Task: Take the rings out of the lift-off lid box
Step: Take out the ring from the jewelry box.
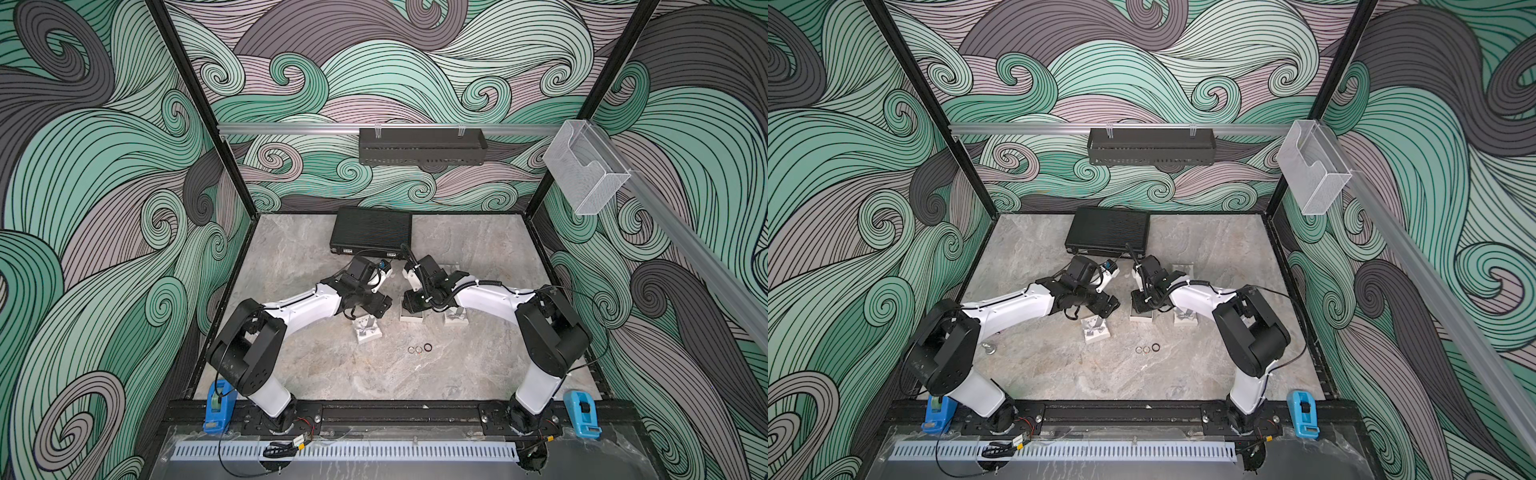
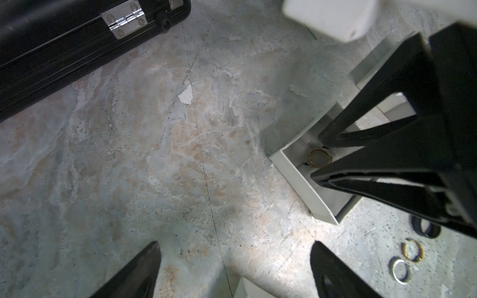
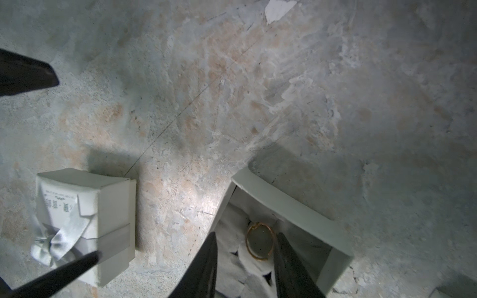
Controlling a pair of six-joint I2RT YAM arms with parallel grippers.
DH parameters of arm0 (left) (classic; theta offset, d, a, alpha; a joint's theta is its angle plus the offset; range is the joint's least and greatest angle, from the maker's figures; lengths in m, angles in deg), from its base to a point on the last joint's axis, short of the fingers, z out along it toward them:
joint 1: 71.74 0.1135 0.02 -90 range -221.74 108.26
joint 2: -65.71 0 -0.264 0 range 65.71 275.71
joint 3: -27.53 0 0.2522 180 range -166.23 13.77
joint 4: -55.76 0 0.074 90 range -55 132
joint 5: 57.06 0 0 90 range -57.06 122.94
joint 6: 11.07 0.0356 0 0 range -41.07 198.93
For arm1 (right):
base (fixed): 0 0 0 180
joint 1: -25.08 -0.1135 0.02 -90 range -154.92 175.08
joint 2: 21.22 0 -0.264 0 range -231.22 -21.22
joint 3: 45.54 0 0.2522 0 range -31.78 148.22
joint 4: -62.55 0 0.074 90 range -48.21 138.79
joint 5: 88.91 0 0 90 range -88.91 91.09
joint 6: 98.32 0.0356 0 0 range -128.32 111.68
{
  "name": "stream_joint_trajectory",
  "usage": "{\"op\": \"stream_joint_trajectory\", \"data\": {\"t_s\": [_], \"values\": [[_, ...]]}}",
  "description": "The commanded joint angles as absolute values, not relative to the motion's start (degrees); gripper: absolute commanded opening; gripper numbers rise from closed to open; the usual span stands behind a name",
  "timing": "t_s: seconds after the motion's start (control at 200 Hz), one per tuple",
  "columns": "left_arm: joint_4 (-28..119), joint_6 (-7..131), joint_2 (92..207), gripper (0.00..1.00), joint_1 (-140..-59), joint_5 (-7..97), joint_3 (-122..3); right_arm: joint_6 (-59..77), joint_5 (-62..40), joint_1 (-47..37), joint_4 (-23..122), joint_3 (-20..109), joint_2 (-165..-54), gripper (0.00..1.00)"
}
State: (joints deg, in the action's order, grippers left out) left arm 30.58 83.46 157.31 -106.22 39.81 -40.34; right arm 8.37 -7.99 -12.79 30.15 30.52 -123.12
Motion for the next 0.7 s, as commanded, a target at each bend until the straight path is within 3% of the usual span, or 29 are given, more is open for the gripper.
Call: {"op": "stream_joint_trajectory", "data": {"t_s": [0.0,0.305,0.696], "values": [[29.6,84.3,155.8,0.92,-105.8,39.9,-40.4,7.8,-6.5,-12.8,28.8,31.5,-124.3,0.38],[29.6,84.3,155.8,0.92,-105.8,39.9,-40.3,8.1,-6.9,-12.9,29.8,31.3,-125.6,0.37],[29.5,84.5,155.7,0.92,-105.8,39.6,-40.2,8.0,-6.6,-13.0,29.8,31.3,-126.8,0.29]]}}
